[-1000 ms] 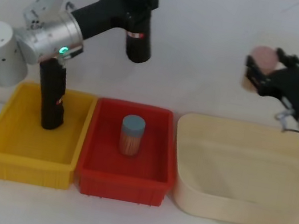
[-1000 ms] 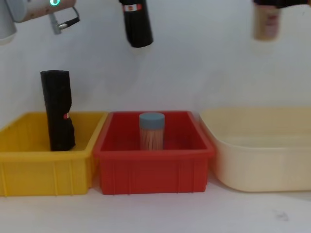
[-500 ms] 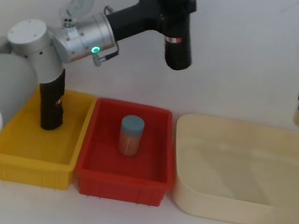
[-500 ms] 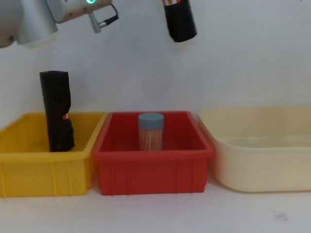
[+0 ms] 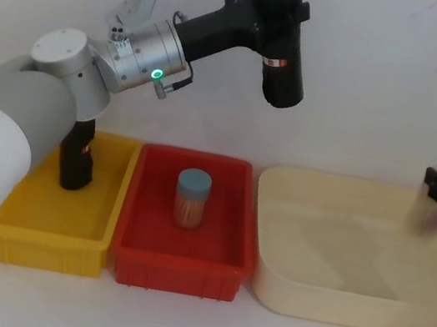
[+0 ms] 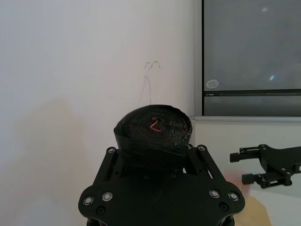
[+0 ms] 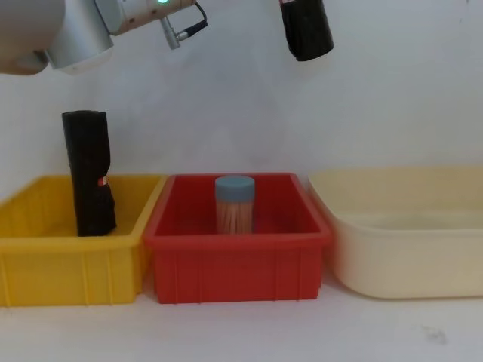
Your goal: Pick up the garbage bag with the one hand and transfer it to the other hand.
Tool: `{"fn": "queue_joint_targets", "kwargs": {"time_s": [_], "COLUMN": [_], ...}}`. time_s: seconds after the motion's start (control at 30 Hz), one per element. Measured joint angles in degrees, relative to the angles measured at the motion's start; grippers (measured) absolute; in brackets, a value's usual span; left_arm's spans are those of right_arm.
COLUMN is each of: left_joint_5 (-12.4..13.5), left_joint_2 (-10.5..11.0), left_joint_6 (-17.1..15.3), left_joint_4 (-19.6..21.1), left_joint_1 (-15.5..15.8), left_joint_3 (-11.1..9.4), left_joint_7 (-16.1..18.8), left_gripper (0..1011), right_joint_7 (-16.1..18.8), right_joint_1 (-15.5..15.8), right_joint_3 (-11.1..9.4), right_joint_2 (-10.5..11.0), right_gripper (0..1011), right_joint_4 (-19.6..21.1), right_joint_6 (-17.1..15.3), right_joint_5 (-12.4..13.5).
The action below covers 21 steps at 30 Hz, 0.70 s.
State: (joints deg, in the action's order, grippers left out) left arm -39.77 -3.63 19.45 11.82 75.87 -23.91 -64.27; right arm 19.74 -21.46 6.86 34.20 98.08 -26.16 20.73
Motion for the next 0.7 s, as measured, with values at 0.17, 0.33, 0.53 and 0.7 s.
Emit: {"fn": "queue_joint_targets", "kwargs": {"time_s": [0.17, 0.33, 0.53, 0.7], "left_joint_5": [-0.73, -1.13, -1.48, -1.67], "left_joint_2": [-0.61, -0.95, -1.26, -1.45], "left_joint_6": [0.53, 0.82, 1.07, 1.24], "left_joint_4": [-1.97, -3.08, -4.08, -4.65], "left_joint_1": [0.98, 1.56, 2.06, 2.37], "left_joint_3": [-0.27, -0.45, -0.58, -0.67], "left_joint_7": [-0.98, -1.63, -2.11, -2.39], "left_gripper": [437, 439, 437, 437], "right_joint_7": [1.15, 1.74, 1.89, 2.40], "right_joint_1": [0.69, 1.03, 1.04, 0.15], "right_joint_3": [-0.21, -0.32, -0.14, 0.74], "right_joint_2": [0.18, 0.27, 0.21, -0.21], "right_gripper": [867, 975, 999, 999], "right_joint_4": [0.23, 0.33, 0.46, 0.39], "right_joint_6": [-0.19, -0.32, -0.09, 1.35], "right_joint_5": [1.08, 1.67, 1.80, 1.80]}}
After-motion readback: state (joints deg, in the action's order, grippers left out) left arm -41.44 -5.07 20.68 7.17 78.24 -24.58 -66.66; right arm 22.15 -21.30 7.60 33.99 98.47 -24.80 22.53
